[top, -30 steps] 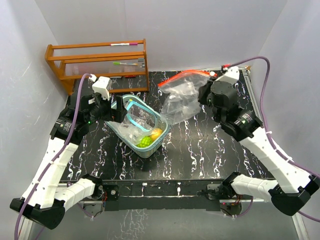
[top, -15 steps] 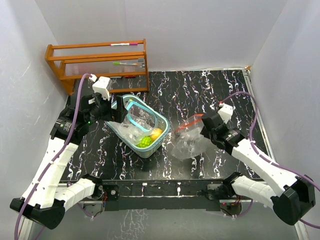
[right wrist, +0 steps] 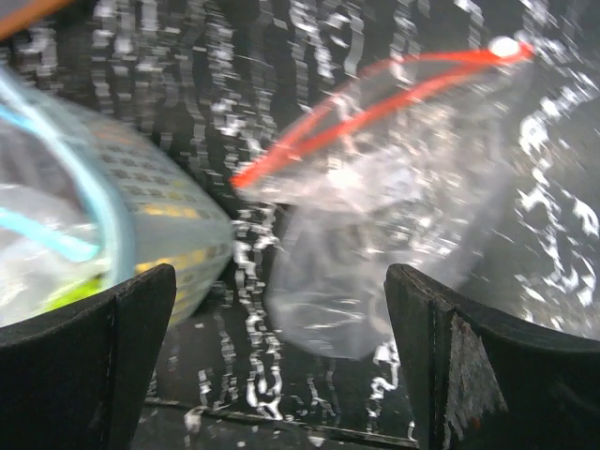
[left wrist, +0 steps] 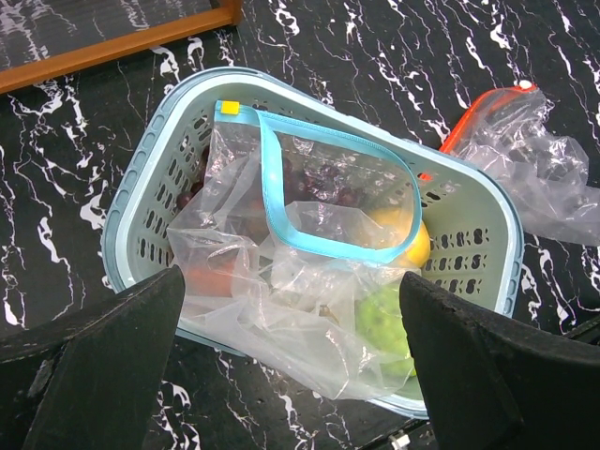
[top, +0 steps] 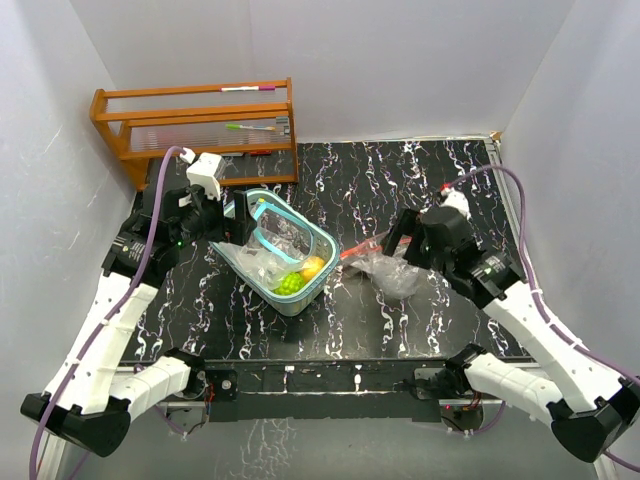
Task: Place the food in the zip-top bag and seal the zipper
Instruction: Place the zipper food storage bag at the center of the board, then pick up the zipper food storage bag from the bin.
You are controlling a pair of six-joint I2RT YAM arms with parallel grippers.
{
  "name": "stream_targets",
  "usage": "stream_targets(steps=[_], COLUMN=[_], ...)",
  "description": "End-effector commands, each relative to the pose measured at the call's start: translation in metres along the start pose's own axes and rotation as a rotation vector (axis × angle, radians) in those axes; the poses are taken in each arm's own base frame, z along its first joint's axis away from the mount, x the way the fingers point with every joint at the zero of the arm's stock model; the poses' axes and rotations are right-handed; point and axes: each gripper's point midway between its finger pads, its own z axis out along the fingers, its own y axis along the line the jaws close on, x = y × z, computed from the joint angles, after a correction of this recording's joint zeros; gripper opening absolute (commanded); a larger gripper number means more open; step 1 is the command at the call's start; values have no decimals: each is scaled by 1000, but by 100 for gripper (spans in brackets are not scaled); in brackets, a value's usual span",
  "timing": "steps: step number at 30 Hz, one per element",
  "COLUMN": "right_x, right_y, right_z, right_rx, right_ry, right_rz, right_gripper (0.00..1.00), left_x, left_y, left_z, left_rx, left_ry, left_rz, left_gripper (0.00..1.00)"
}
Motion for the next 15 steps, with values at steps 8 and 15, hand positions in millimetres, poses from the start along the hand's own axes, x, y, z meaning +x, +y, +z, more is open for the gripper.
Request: stream_targets(steps=[8,15], right_x=[-18,-7], right_y=[185,239], right_z=[-33,3], right_rx=[-486,-578], right_ry=[22,6], right_rz=[-321,-365], right_gripper=[99,100], left_x=[-3,-23], left_y=[27,68], left_z=[-14,-55], left_rx=[-180,-453], left_ry=[-24,-93], left_rz=[-48,-80], left_gripper=[97,97])
